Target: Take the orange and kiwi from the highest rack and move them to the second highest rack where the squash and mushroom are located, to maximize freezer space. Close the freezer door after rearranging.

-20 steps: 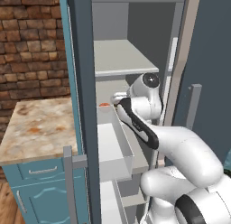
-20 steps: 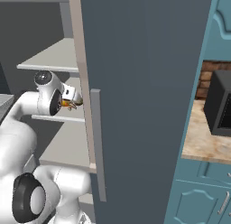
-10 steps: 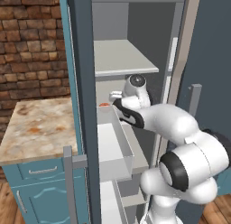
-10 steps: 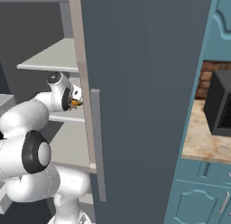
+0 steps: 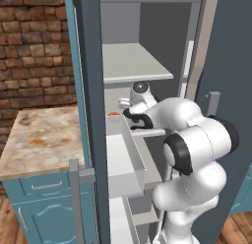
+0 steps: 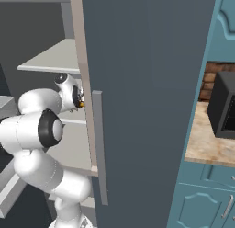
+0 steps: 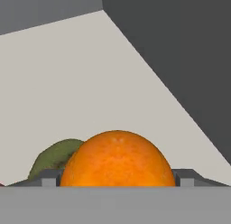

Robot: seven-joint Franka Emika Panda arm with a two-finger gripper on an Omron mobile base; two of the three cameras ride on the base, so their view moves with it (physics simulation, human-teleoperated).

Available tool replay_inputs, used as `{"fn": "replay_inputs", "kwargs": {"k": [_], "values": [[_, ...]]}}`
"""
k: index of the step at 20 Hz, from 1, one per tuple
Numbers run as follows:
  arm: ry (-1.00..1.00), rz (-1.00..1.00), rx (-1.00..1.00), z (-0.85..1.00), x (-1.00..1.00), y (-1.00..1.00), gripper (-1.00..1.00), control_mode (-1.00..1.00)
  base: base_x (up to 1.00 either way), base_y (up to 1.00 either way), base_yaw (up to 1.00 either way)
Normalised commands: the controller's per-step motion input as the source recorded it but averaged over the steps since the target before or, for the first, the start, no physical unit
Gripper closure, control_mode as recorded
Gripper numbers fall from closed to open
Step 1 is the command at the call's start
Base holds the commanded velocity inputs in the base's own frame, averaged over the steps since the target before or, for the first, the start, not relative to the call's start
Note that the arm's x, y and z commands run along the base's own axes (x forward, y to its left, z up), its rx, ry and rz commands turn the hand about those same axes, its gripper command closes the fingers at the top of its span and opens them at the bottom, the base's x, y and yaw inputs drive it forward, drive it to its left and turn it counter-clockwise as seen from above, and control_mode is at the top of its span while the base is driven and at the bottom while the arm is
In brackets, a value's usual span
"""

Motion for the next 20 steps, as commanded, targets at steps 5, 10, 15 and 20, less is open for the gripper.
{"fn": "replay_inputs", "kwargs": {"k": [5, 10, 15, 20], "values": [[0.05, -0.15, 0.03, -0.22, 0.36, -0.34, 1.0, -1.0, 0.0, 0.0, 0.0], [0.01, -0.12, 0.0, -0.09, 0.11, -0.03, -1.0, -1.0, 0.0, 0.0, 0.0], [0.0, -0.06, 0.02, 0.04, -0.02, 0.0, -1.0, -1.0, 0.0, 0.0, 0.0], [-0.02, -0.01, 0.02, 0.3, -0.13, 0.0, -1.0, -1.0, 0.0, 0.0, 0.0]]}}
